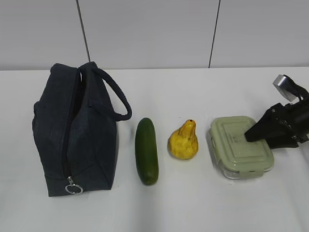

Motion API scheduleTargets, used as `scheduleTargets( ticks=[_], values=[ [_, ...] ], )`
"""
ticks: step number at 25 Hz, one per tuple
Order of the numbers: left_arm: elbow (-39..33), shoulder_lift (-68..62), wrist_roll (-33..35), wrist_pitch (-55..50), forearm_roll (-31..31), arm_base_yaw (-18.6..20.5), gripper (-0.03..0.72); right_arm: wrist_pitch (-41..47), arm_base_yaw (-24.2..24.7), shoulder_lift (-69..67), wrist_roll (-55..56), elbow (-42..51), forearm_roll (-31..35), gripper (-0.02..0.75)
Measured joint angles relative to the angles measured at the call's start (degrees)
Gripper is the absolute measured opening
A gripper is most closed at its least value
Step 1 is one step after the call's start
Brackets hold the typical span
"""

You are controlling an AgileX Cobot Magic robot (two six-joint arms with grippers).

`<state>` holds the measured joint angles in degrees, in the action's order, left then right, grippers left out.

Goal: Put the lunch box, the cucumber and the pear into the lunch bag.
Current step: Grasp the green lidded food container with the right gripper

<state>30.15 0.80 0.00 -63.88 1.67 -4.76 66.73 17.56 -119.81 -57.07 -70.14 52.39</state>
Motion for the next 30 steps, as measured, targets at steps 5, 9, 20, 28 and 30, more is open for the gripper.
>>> scheduleTargets(
  ticks=[5, 9, 20, 28, 30],
  values=[
    [0.0, 0.0, 0.0, 0.0, 0.0, 0.0, 0.342, 0.8, 0.0, 0.0, -0.1, -0.1, 0.5, 0.41],
    [0.0, 0.0, 0.0, 0.0, 0.0, 0.0, 0.342, 1.1, 0.0, 0.0, -0.1, -0.1, 0.6, 0.384],
    [0.0, 0.0, 0.0, 0.0, 0.0, 0.0, 0.342, 1.2, 0.0, 0.0, -0.1, -0.1, 0.6, 0.361],
    [0.0, 0.0, 0.0, 0.0, 0.0, 0.0, 0.342, 1.2, 0.0, 0.0, -0.1, -0.1, 0.7, 0.361],
    [0.0, 0.0, 0.0, 0.0, 0.0, 0.0, 0.342, 1.2, 0.0, 0.0, -0.2, -0.1, 0.7, 0.36]
  ],
)
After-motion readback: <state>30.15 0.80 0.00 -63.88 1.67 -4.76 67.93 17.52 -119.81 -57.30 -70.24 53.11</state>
